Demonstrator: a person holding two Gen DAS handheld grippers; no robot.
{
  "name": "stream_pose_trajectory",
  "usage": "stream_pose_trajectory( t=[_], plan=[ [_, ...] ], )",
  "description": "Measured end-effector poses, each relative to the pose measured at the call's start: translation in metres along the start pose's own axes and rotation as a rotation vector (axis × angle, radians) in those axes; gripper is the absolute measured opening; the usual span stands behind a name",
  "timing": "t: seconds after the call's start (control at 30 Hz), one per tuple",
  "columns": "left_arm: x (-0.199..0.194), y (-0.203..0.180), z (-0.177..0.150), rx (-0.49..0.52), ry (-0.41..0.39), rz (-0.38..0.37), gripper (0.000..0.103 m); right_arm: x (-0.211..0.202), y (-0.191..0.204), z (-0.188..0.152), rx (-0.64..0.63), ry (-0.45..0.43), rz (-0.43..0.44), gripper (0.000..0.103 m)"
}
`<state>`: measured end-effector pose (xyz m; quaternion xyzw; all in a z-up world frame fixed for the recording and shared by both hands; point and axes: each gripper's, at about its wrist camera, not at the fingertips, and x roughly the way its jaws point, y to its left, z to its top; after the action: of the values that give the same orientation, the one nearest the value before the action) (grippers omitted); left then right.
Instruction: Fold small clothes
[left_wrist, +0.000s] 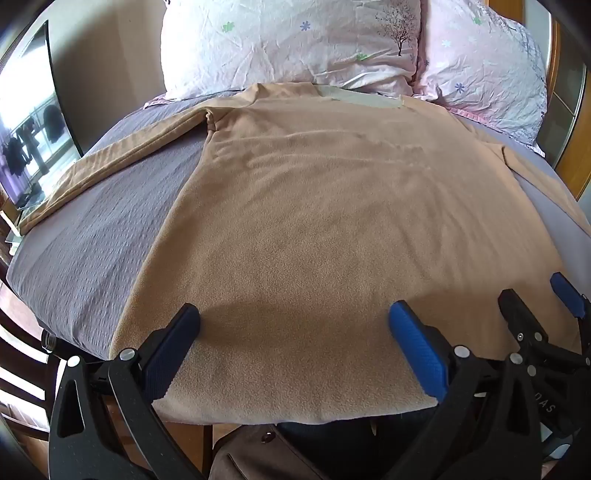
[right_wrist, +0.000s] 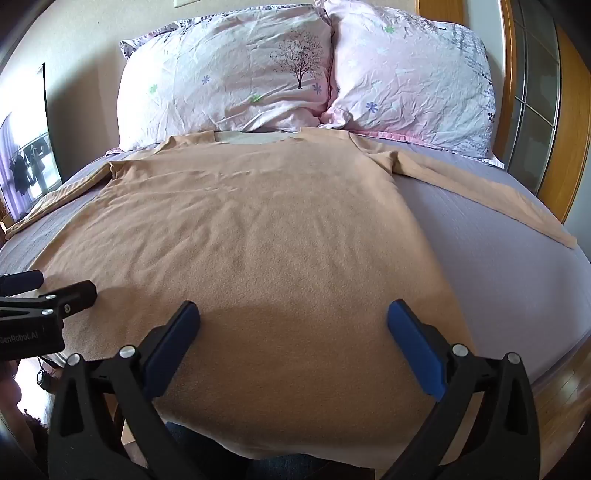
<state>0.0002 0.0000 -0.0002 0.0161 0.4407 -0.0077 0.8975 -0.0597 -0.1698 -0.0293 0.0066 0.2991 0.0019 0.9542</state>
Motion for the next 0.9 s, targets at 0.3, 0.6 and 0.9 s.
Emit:
stream_pose_trajectory(
  t=[0.3,0.6,0.9],
  plan=[
    [-0.0003,0.0,-0.0001,0.0,-0.006,0.0,0.102,-0.0001,0.001,-0.0003,-0.001,-0.002,0.001,0.101],
    [-0.0004,0.0,-0.0001,0.0,-0.008,0.001,0.102,0.0002,0.0023,0.0006,-0.001,-0.001,0.0,0.101],
    [-0.0005,0.0,-0.0001,0.0,-0.01,0.001,0.102,-0.0012,0.0007,-0.0005,0.002,-0.004,-0.004,0.101]
  ],
)
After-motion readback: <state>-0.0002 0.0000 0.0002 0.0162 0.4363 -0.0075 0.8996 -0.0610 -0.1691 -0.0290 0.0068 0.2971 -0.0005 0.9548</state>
